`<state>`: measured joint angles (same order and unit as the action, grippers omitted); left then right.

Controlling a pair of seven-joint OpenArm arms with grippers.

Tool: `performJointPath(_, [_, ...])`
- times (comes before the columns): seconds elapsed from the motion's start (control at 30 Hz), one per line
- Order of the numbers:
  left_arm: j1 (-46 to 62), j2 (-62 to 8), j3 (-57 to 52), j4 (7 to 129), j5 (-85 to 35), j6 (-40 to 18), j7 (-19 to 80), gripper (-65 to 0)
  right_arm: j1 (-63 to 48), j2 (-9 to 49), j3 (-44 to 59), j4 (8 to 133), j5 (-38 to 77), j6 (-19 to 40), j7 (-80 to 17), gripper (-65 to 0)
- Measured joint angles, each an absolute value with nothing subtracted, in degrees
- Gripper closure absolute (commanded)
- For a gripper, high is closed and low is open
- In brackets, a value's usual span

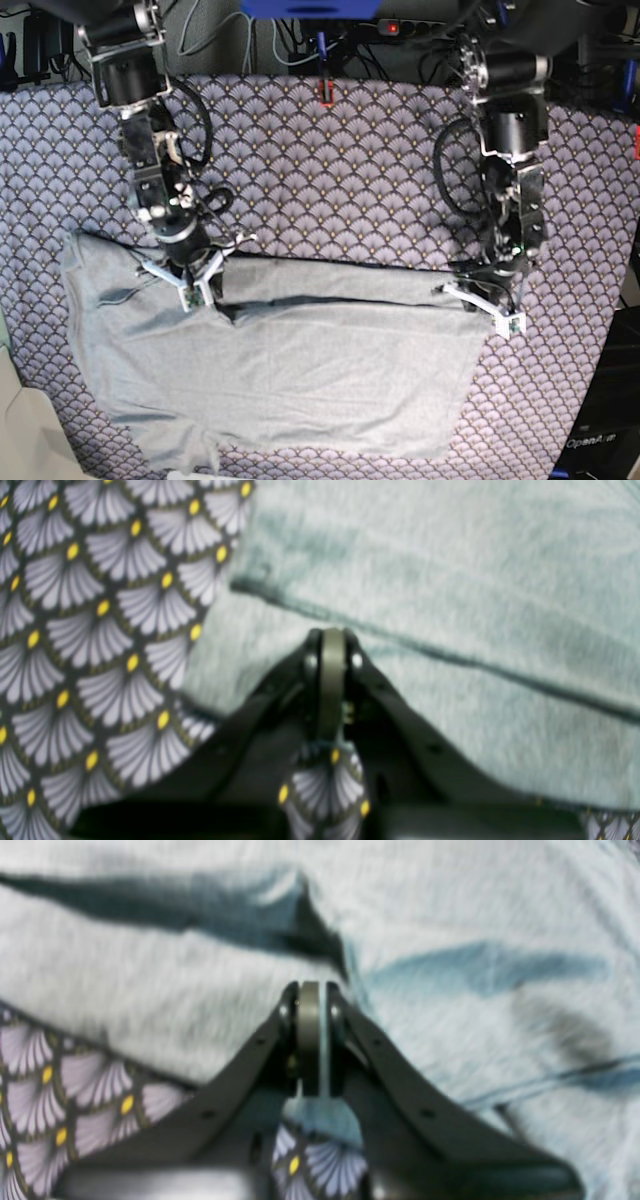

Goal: Fold the T-shirt properly
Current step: 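Move the right gripper inward to the folded edge near the sleeve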

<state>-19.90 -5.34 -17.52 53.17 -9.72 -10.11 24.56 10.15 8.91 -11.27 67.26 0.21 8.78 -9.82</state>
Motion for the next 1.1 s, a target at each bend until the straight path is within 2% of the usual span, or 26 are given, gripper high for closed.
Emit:
performJointPath(0.43, [-20.0, -5.3, -17.7, 51.7, -9.7, -10.1, 24.6, 0.0, 10.1, 9.1, -11.3, 67.2, 0.2, 8.8, -9.8, -2.5])
performJointPath(0.7, [-20.1, -5.4, -17.8, 51.7, -9.7, -10.1, 24.6, 0.0, 13.6, 9.1, -11.3, 59.0, 0.2, 8.8, -8.1, -2.5])
performJointPath(1.0, [-20.5, -5.4, -17.8, 51.7, -9.7, -10.1, 24.6, 0.0, 13.8, 8.5, -11.3, 58.9, 0.2, 8.8, -6.6, -2.5])
performJointPath(1.1, [-20.5, -5.3, -17.8, 51.7, -9.7, -10.1, 21.0, 0.0, 15.0, 8.4, -11.3, 57.8, 0.2, 8.8, -6.7, -2.5])
